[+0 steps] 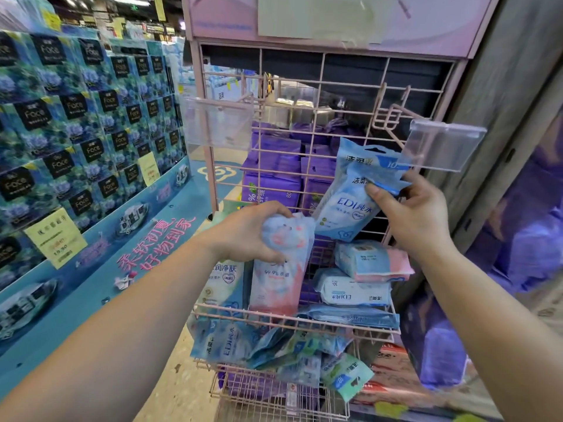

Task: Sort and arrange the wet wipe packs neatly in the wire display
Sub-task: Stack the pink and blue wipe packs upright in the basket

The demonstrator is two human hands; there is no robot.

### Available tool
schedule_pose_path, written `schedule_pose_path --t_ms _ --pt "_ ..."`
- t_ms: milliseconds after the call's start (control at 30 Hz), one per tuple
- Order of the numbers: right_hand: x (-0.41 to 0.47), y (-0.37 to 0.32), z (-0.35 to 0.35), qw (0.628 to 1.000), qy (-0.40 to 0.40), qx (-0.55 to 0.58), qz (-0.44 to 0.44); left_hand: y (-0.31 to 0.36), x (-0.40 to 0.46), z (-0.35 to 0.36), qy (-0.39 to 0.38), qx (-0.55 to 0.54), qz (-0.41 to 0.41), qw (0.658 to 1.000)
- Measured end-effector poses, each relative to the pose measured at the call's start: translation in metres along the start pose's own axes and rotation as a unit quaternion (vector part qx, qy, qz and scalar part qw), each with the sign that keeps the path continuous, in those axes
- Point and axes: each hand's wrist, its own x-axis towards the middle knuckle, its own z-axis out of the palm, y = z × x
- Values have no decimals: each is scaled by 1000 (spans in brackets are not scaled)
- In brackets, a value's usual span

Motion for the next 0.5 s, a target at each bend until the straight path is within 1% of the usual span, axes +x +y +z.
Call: schedule_pose_path --t_ms 67,100,133,200,233,267,333,433,500 --pt "-2 1 1 1000 5 -6 -3 -2 5 2 22 -43 -6 999" --pt "-4 1 1 1000 8 -7 -3 -4 8 4 28 -50 -8 998" --pt "-5 2 1 1000 11 -6 -3 -6 11 6 29 -33 -8 999" --pt "-7 3 1 1000 17 -1 3 -9 17 14 31 77 1 997" --pt "-7 3 1 1000 20 3 4 -11 18 19 45 142 10 989" --pt "-7 2 1 1000 23 7 4 -11 18 23 70 192 17 979" --pt "-9 -2 1 999 29 14 -3 -10 13 31 139 245 21 959" --pt "-17 -13 3 998 47 33 -32 -12 5 38 238 261 15 935" --pt "-25 -19 7 996 64 33 -55 -13 -2 42 267 262 16 927"
